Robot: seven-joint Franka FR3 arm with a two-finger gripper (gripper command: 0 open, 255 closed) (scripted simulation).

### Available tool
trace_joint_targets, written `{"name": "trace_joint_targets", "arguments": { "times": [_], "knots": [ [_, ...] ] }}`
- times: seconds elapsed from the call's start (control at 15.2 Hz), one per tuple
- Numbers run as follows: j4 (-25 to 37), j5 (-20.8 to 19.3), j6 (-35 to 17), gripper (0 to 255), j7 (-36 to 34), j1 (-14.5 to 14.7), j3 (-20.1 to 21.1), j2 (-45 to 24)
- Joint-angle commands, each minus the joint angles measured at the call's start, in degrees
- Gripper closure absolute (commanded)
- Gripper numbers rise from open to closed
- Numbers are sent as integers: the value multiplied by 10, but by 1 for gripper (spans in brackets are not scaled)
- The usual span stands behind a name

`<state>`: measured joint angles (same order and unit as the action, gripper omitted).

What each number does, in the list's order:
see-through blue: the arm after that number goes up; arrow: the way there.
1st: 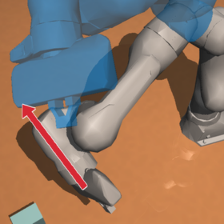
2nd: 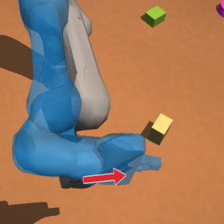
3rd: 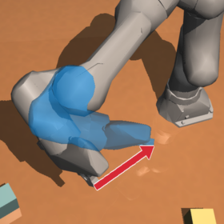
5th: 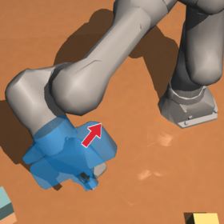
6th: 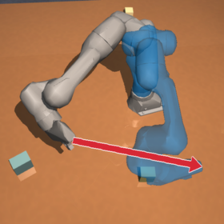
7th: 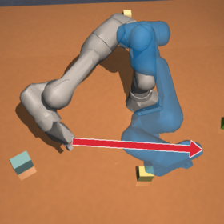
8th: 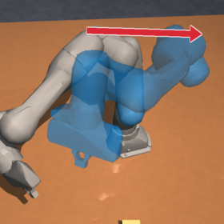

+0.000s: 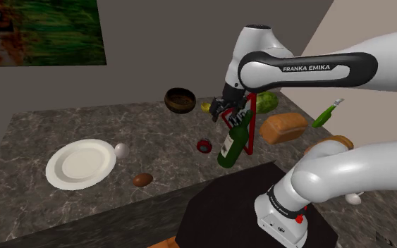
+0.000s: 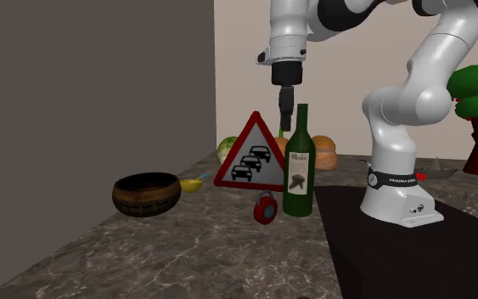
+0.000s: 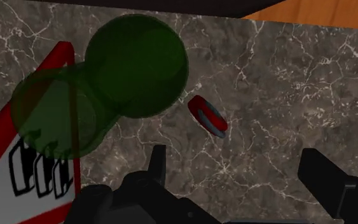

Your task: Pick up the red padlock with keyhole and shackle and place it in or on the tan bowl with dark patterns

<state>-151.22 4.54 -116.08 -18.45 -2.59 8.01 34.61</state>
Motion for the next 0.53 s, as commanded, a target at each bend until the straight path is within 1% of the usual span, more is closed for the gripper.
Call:
{"name": "trace_joint_targets", "arguments": {
  "times": [0.0,0.46],
  "knots": [
    [-14,3,-42,0,-18,-8,4,-30],
    [-35,11,-200,0,-88,-31,24,-177]
  ]
}}
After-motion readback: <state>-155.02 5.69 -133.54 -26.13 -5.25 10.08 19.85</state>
